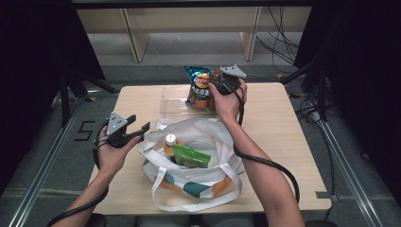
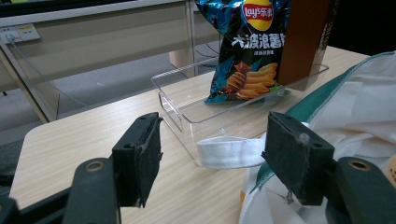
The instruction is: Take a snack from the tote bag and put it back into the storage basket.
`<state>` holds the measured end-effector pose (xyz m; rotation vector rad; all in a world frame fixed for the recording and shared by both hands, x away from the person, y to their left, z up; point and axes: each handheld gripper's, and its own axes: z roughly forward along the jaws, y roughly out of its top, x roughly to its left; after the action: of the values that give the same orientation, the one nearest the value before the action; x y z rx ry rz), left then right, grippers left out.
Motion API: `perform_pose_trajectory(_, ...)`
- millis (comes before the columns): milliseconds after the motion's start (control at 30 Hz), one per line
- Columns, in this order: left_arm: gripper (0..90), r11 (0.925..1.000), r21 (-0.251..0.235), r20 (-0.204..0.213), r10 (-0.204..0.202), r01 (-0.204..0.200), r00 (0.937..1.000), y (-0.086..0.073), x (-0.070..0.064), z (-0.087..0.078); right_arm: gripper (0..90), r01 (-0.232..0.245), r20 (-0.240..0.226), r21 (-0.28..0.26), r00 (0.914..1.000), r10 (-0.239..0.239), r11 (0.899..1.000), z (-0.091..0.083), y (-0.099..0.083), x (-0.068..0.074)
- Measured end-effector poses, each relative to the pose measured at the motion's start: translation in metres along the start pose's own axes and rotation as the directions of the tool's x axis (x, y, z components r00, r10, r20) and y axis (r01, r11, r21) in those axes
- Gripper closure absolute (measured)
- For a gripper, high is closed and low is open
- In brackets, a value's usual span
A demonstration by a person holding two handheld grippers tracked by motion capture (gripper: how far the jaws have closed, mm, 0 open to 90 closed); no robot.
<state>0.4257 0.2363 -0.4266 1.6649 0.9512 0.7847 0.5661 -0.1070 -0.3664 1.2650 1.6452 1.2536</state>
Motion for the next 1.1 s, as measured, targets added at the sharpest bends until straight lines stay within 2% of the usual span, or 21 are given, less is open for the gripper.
perform_pose_trajectory(100,35.4,1.0000,0.000,0.001,0.003,-0.003,1.0000,0.000,0.000,0.000,38.8,-0.020,0.000,0.002,0.9998,0.020,1.000,0.001,-0.001,0.000)
perform_pose_trajectory(133,35.4,1.0000,0.000,0.001,0.002,-0.002,1.0000,0.000,0.000,0.000,38.7,-0.009,0.001,0.013,1.0000,0.009,1.000,0.001,-0.001,0.000)
perform_pose_trajectory(167,35.4,1.0000,0.000,0.001,0.002,-0.002,1.0000,0.000,0.000,0.000,38.8,-0.032,0.002,0.017,0.9995,0.032,0.999,0.001,-0.002,0.001)
perform_pose_trajectory(200,35.4,1.0000,0.000,0.000,0.000,0.000,1.0000,0.000,0.000,0.000,38.8,-0.004,0.001,0.007,1.0000,0.004,1.000,0.003,-0.003,-0.001)
perform_pose_trajectory(233,35.4,1.0000,-0.001,0.000,-0.001,0.001,1.0000,0.000,0.000,0.000,38.8,-0.029,0.001,0.017,0.9996,0.029,0.999,0.003,-0.004,0.000)
perform_pose_trajectory(300,35.4,1.0000,0.000,-0.002,0.001,-0.001,1.0000,0.000,0.001,-0.001,38.8,-0.019,0.005,0.019,0.9998,0.019,1.000,0.004,-0.006,-0.001)
perform_pose_trajectory(367,35.4,1.0000,0.001,-0.002,0.001,-0.001,1.0000,0.000,0.001,0.000,38.8,-0.030,0.006,0.025,0.9995,0.030,0.999,0.004,-0.006,0.000)
perform_pose_trajectory(400,35.4,1.0000,-0.001,0.000,0.000,0.000,1.0000,0.000,0.000,0.000,38.8,0.000,0.003,0.021,1.0000,0.000,1.000,0.005,-0.006,-0.001)
perform_pose_trajectory(433,35.4,1.0000,-0.001,0.000,-0.001,0.001,1.0000,0.000,0.000,0.000,38.8,-0.037,0.008,0.033,0.9993,0.037,0.999,0.004,-0.006,0.001)
perform_pose_trajectory(500,35.4,1.0000,-0.001,0.000,0.000,0.000,1.0000,0.000,0.000,0.000,38.7,0.010,0.005,0.022,0.9999,-0.010,1.000,0.006,-0.007,-0.001)
perform_pose_trajectory(533,35.4,1.0000,-0.001,0.000,-0.001,0.001,1.0000,0.000,0.000,0.000,38.7,-0.025,0.006,0.033,0.9997,0.024,0.999,0.005,-0.008,0.002)
perform_pose_trajectory(600,35.4,1.0000,0.000,0.001,0.000,0.000,1.0000,0.000,0.000,0.000,38.7,-0.008,0.003,0.032,1.0000,0.008,0.999,0.007,-0.010,0.001)
perform_pose_trajectory(733,35.4,1.0000,-0.001,0.000,-0.001,0.001,1.0000,0.000,0.000,0.000,38.6,-0.020,0.004,0.040,0.9998,0.020,0.999,0.009,-0.012,0.001)
perform_pose_trajectory(833,35.4,1.0000,0.000,0.001,-0.001,0.001,1.0000,0.000,0.000,0.000,38.6,-0.007,0.005,0.043,1.0000,0.006,0.999,0.009,-0.013,0.001)
perform_pose_trajectory(867,35.4,1.0000,0.000,0.001,-0.001,0.001,1.0000,0.000,0.000,0.000,38.5,0.017,-0.001,0.038,0.9999,-0.017,0.999,0.010,-0.013,0.000)
perform_pose_trajectory(933,35.4,1.0000,-0.001,0.001,0.002,-0.002,1.0000,0.000,0.000,0.000,38.5,0.033,-0.006,0.040,0.9994,-0.033,0.999,0.011,-0.014,-0.002)
perform_pose_trajectory(967,35.4,1.0000,0.002,-0.001,0.002,-0.002,1.0000,0.000,0.000,0.000,38.5,-0.013,-0.002,0.048,0.9999,0.014,0.999,0.011,-0.015,0.001)
perform_pose_trajectory(1000,35.4,1.0000,-0.002,0.001,0.002,-0.002,1.0000,0.000,0.000,0.000,38.5,-0.007,-0.002,0.046,1.0000,0.007,0.999,0.011,-0.015,0.000)
perform_pose_trajectory(1033,35.4,1.0000,-0.001,0.001,0.002,-0.002,1.0000,0.000,0.000,0.000,38.5,0.019,-0.005,0.045,0.9998,-0.019,0.999,0.012,-0.015,-0.001)
perform_pose_trajectory(1067,35.4,1.0000,-0.001,0.001,0.002,-0.002,1.0000,0.000,0.000,0.000,38.4,-0.014,-0.003,0.050,0.9999,0.014,0.999,0.012,-0.015,0.000)
perform_pose_trajectory(1100,35.4,1.0000,-0.001,0.001,-0.001,0.001,1.0000,0.000,0.000,0.000,38.4,-0.005,-0.005,0.047,1.0000,0.005,0.999,0.012,-0.015,0.000)
